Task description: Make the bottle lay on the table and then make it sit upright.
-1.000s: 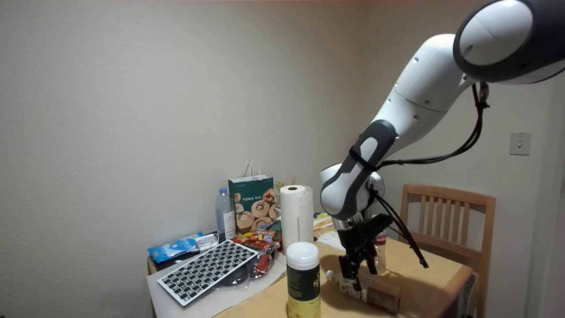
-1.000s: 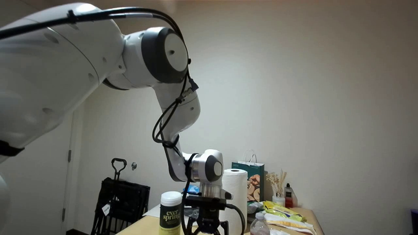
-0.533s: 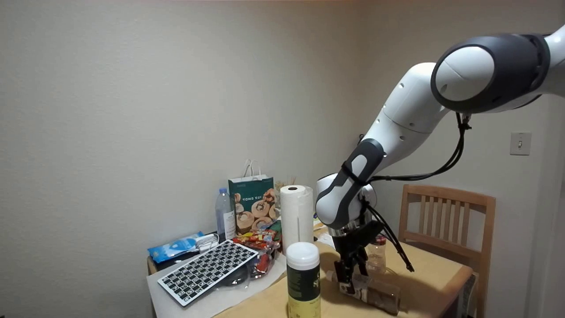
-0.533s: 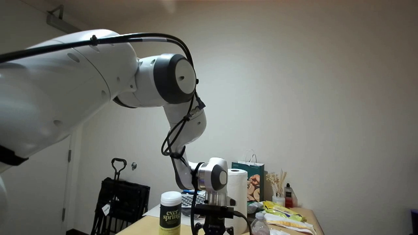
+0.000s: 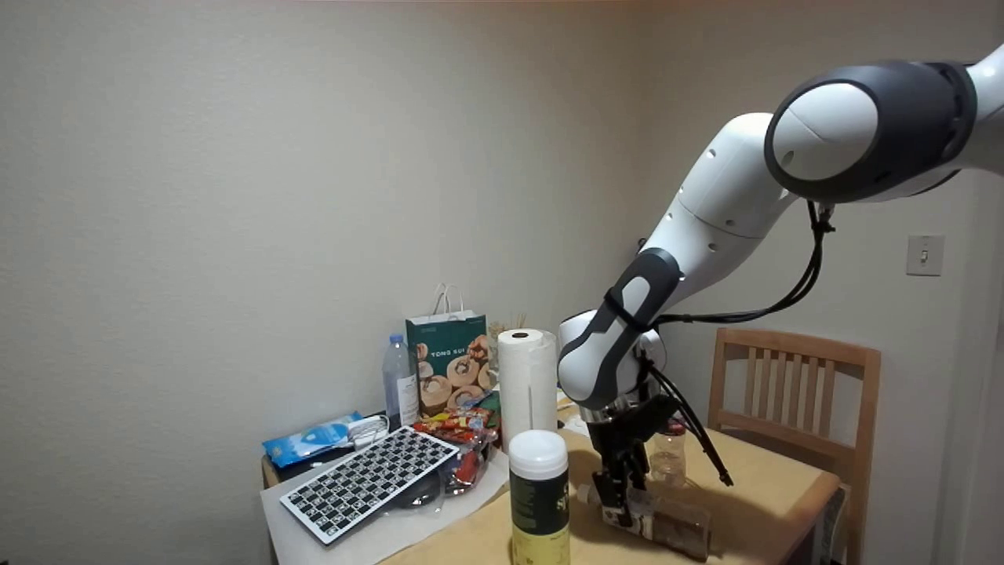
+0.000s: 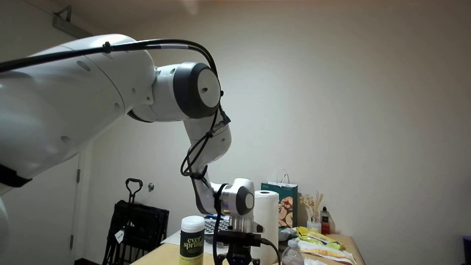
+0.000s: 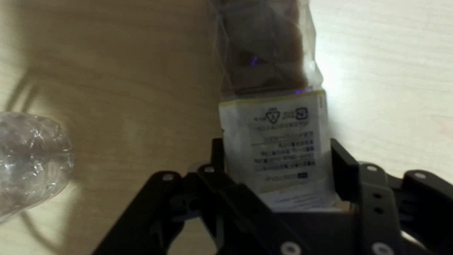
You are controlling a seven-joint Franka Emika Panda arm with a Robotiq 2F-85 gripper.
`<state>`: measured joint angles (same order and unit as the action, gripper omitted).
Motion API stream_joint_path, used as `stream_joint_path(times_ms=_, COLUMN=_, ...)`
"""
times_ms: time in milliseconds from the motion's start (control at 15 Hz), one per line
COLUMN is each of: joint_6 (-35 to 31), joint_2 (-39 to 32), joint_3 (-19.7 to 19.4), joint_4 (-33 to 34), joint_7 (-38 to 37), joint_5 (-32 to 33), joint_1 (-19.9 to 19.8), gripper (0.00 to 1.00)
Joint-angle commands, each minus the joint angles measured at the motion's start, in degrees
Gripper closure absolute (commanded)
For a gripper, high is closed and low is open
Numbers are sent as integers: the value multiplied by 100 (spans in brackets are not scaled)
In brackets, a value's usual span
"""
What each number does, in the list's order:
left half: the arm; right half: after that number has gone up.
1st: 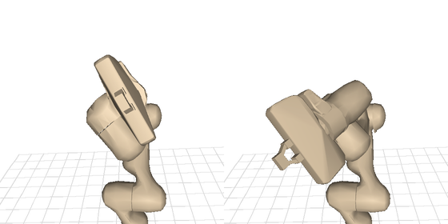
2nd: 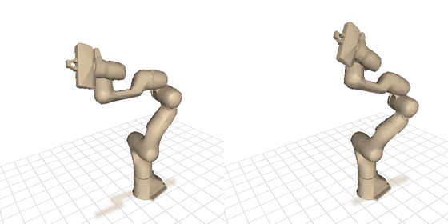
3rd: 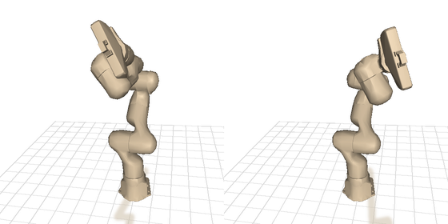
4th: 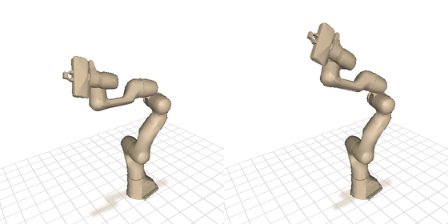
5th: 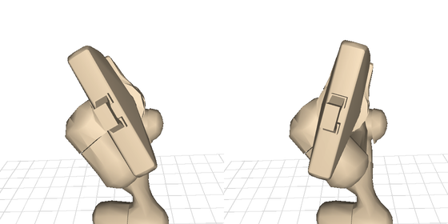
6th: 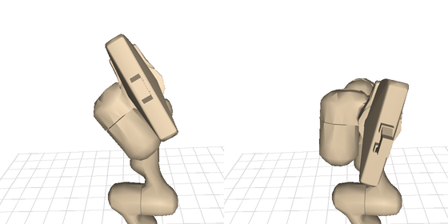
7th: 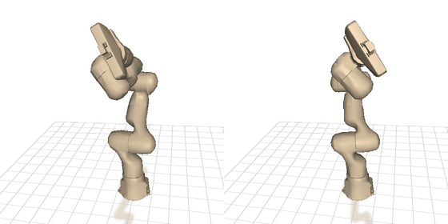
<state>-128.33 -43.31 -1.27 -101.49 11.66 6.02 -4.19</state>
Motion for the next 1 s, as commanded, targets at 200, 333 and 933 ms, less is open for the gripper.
stream_joint_path(times_ms=200, joint_6=-920, joint_2=464, joint_3=200, joint_4=-601, joint_7=-166, joint_5=-481, joint_1=-216, gripper=68)
stream_joint_path(times_ms=333, joint_6=-1403, joint_2=729, joint_3=227, joint_4=-954, joint_7=-254, joint_5=-761, joint_1=-259, gripper=72)
stream_joint_path(times_ms=933, joint_6=-3333, joint_2=1091, joint_3=561, joint_4=-1872, joint_7=-406, joint_5=-1838, joint_1=-519, gripper=47)
